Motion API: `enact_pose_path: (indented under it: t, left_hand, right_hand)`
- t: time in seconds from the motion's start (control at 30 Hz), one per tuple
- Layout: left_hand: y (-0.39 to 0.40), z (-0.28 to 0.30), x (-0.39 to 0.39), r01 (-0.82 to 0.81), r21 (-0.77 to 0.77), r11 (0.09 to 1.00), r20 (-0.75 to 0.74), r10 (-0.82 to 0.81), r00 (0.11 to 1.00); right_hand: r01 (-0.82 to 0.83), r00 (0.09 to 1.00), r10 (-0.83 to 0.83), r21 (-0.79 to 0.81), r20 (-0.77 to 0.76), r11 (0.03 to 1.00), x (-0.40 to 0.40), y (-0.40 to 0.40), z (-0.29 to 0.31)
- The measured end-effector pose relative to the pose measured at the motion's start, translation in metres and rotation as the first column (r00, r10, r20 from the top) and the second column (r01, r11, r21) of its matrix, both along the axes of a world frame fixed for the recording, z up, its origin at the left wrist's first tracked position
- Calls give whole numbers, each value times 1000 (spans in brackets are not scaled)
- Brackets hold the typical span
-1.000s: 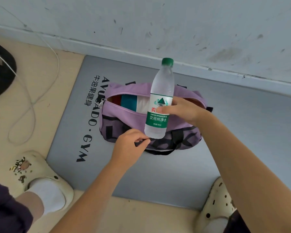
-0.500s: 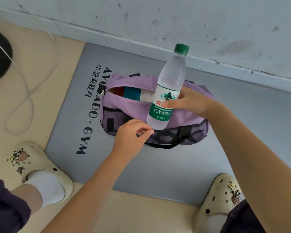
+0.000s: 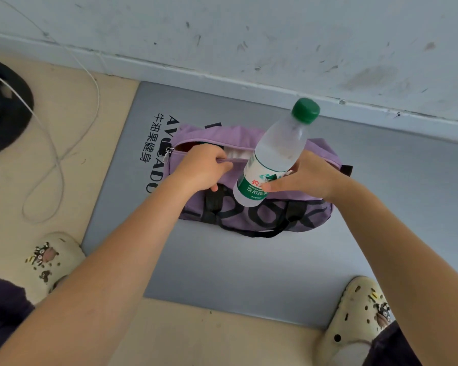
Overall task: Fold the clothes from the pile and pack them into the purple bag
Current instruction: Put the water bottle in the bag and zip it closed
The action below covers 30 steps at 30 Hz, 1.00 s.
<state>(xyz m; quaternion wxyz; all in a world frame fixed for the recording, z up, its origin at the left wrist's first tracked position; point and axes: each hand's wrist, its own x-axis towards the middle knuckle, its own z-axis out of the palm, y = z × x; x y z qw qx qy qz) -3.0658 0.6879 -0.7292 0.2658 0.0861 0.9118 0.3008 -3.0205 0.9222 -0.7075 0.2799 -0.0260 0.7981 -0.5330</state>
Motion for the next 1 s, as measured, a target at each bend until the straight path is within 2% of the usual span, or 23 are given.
enact_pose_path:
  t: [0.1,0.17,0.2,0.23,0.27,0.3,0.33,0.37,0.43,0.53,0.77,1.0]
  left_hand:
    - [1,1,4,-67,102,993,-155,82,984]
    - [1,-1,19,-181,209,961,-347,246,905]
    - [2,-3,31,-261,271,926,-383,353,854]
    - [4,-7,45,-351,327,877,-339,456,823]
    - [8,-11,57,-458,364,811,-187,546,817]
    - [14,-16,67,-576,369,729,49,604,796]
    - [20,-21,73,-686,317,655,285,624,728]
    - [25,-25,77,-752,241,614,440,621,649]
    - [34,-33,77,-787,147,599,552,610,568]
    - [39,-44,75,-796,157,585,537,626,566]
    - [28,-43,93,-774,339,535,474,613,632]
    - [27,-40,95,-741,451,497,471,573,671]
  right_hand:
    - [35,999,-35,-14,-22,999,0,5,3]
    - [69,997,-70,-47,-27,996,-2,9,4]
    - [87,996,-89,-65,-27,994,-2,10,5]
    - [100,994,-103,-80,-27,992,-3,12,5]
    - [104,994,-106,-92,-23,990,-3,13,5]
    - [100,995,-102,-96,-19,990,-4,14,5]
    - [91,996,-93,-93,-17,992,-4,14,5]
    - [79,997,-81,-82,-20,994,-5,15,5]
    - [50,998,-52,-48,-38,998,-4,15,5]
    - [34,998,-36,-29,-49,999,-2,16,5]
    - [76,996,-77,-7,-48,997,-1,15,1]
    - [-104,994,102,129,25,986,5,3,-9]
